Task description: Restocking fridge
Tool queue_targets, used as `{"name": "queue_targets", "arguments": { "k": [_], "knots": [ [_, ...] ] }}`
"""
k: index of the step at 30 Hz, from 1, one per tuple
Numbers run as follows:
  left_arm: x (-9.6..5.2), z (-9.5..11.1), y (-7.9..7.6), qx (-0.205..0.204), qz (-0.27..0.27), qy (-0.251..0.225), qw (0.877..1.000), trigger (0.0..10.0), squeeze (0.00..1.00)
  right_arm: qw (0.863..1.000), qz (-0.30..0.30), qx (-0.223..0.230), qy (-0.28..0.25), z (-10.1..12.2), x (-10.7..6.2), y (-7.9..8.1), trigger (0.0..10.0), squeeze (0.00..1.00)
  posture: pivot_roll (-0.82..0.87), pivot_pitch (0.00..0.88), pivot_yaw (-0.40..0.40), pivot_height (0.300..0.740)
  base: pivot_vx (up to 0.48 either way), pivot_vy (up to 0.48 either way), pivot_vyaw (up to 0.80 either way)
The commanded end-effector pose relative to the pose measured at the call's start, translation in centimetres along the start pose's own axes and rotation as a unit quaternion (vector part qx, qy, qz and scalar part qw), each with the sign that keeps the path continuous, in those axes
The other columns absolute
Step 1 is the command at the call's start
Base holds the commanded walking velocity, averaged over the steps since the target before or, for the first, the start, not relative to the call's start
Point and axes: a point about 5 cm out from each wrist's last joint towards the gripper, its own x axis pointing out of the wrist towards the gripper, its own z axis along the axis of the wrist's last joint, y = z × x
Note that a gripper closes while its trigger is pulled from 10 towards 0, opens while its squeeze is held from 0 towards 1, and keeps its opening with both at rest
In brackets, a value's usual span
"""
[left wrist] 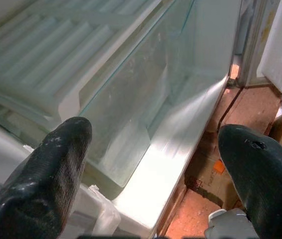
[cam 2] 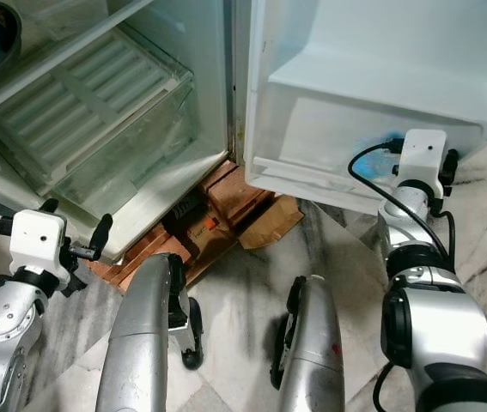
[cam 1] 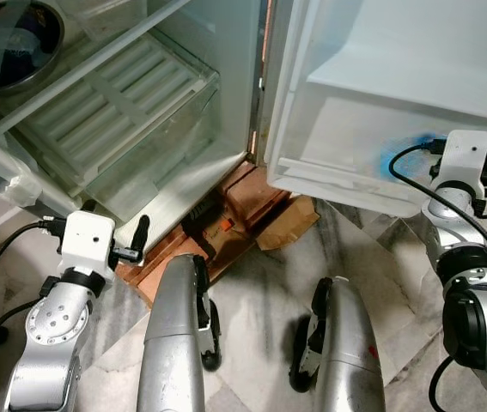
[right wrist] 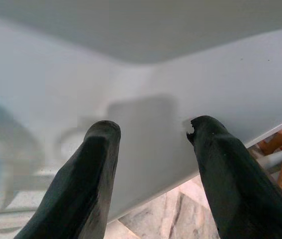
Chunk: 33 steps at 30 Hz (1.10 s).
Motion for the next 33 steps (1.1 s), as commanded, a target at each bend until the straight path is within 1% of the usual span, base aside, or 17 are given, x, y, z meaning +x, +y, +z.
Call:
{"name": "queue_targets", "arguments": {
  "k": [1,11,15,16,17,19,21,23,25,26,29,31,33],
  "knots": [
    [-0.3,-0.6,0.2,0.005,0.005,0.013,1.0,10.0,0.0,0.999,-0.036,-0.002,0.024,-1.5,0.1,-1.6,10.0,0.0,0.16,0.297,0.0,0.574,0.0,0.0,0.0],
    [-0.2,-0.6,0.2,0.006,0.008,0.012,1.0,10.0,0.0,1.0,-0.029,-0.006,0.005,-0.9,0.1,-1.3,10.0,0.0,0.16,0.289,-0.004,0.574,0.0,0.0,0.0],
    [0.0,-0.7,0.1,0.005,0.007,0.011,1.0,10.0,0.0,1.0,-0.018,0.007,0.007,-1.2,-0.2,-0.9,10.0,0.0,0.15,0.28,-0.008,0.574,0.0,0.0,0.0],
    [0.0,-0.8,0.1,0.004,0.007,0.013,1.0,10.0,0.0,1.0,-0.007,0.017,0.01,-1.4,-0.3,-0.6,10.0,0.0,0.15,0.273,-0.009,0.574,0.0,0.0,0.0],
    [0.0,-0.8,0.1,0.004,0.007,0.013,1.0,10.0,0.0,1.0,-0.007,0.017,0.01,-1.4,-0.3,-0.6,10.0,0.0,0.15,0.273,-0.009,0.574,0.0,0.0,0.0],
    [0.4,-1.4,0.1,-0.002,0.016,0.024,1.0,10.0,0.0,0.999,0.026,0.038,0.018,-2.3,-1.0,0.3,10.0,0.0,0.13,0.233,-0.022,0.574,0.0,0.0,0.0],
    [0.6,-1.5,0.1,-0.004,0.017,0.023,1.0,10.0,0.0,0.998,0.039,0.04,0.019,-2.5,-1.3,0.7,10.0,0.0,0.13,0.233,-0.022,0.574,0.0,0.0,0.0],
    [0.9,-1.7,0.2,-0.007,0.02,0.025,0.999,10.0,0.0,0.997,0.06,0.046,0.011,-2.8,-2.0,1.5,10.0,0.0,0.11,0.211,-0.026,0.574,0.0,0.0,0.0],
    [1.2,-1.9,0.2,-0.012,0.023,0.023,0.999,10.0,0.0,0.995,0.082,0.053,0.001,-3.2,-3.0,2.4,10.0,0.0,0.09,0.191,-0.029,0.574,0.0,0.0,0.0],
    [1.3,-2.0,0.1,-0.014,0.023,0.022,0.999,10.0,0.0,0.992,0.104,0.065,-0.005,-3.7,-4.2,3.2,10.0,0.0,0.08,0.174,-0.032,0.574,0.0,0.0,0.0],
    [1.4,-2.1,-0.1,-0.017,0.024,0.022,0.999,10.0,0.0,0.989,0.124,0.081,-0.01,-4.0,-5.4,3.7,10.0,0.0,0.07,0.163,-0.035,0.574,0.0,0.0,0.0],
    [1.5,-2.2,-0.2,-0.021,0.024,0.02,0.999,10.0,0.0,0.985,0.146,0.096,-0.016,-4.1,-6.7,4.1,10.0,0.0,0.06,0.14,-0.038,0.574,0.0,0.0,0.0],
    [1.5,-2.3,-0.4,-0.022,0.024,0.02,0.999,10.0,0.0,0.977,0.187,0.103,-0.027,-4.1,-8.1,4.8,10.0,0.0,0.06,0.124,-0.033,0.574,0.0,0.0,0.0]
  ]
}}
